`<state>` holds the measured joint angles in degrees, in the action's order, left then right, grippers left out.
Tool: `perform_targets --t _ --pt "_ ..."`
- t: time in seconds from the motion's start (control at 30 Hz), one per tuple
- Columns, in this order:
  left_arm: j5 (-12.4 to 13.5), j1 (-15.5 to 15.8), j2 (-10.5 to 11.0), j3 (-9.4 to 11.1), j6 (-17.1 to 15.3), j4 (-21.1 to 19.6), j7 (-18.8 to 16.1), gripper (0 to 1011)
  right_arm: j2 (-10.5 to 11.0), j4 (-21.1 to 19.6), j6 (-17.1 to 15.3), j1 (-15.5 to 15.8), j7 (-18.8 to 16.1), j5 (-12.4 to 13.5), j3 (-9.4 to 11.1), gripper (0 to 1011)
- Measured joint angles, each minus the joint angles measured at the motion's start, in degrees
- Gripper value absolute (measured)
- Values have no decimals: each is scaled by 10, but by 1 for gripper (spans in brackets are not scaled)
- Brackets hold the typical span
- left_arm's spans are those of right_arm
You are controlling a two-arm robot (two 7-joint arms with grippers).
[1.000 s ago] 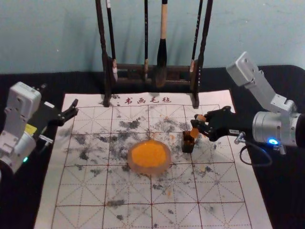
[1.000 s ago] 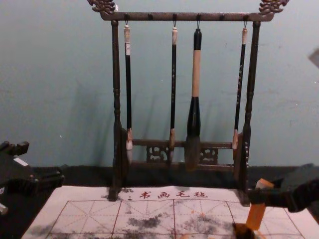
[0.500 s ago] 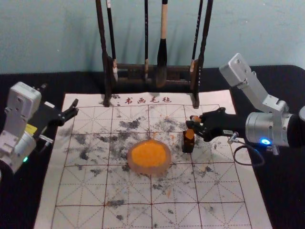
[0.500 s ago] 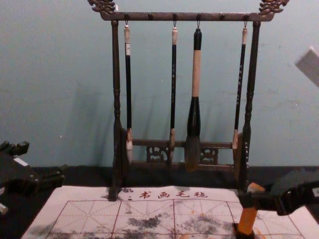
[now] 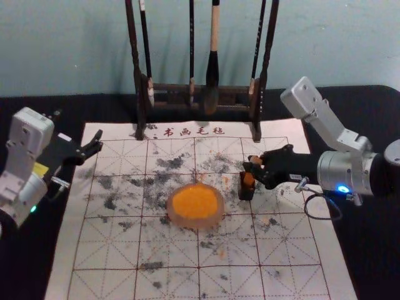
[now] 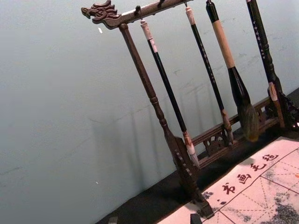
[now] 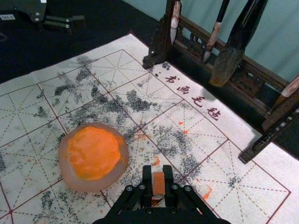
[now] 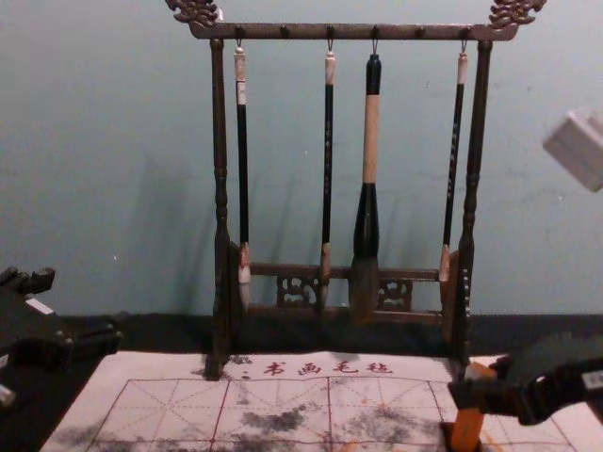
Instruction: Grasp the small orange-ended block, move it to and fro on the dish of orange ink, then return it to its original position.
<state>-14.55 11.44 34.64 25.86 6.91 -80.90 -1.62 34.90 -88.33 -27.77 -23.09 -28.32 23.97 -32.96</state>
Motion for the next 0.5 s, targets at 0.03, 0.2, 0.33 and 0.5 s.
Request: perform_targets --t 0.03,0.2,0.33,0.5 --pt "0 0 0 0 0 0 0 1001 -1 1 1 0 0 -2 -1 109" --pt "0 0 0 0 0 0 0 1001 -7 8 4 0 0 -11 -4 109" --pt "0 0 0 0 0 0 0 1001 -14 17 8 -1 -1 -21 -7 109" --pt "0 0 0 0 0 0 0 1001 -20 24 9 -2 -3 -30 -8 109"
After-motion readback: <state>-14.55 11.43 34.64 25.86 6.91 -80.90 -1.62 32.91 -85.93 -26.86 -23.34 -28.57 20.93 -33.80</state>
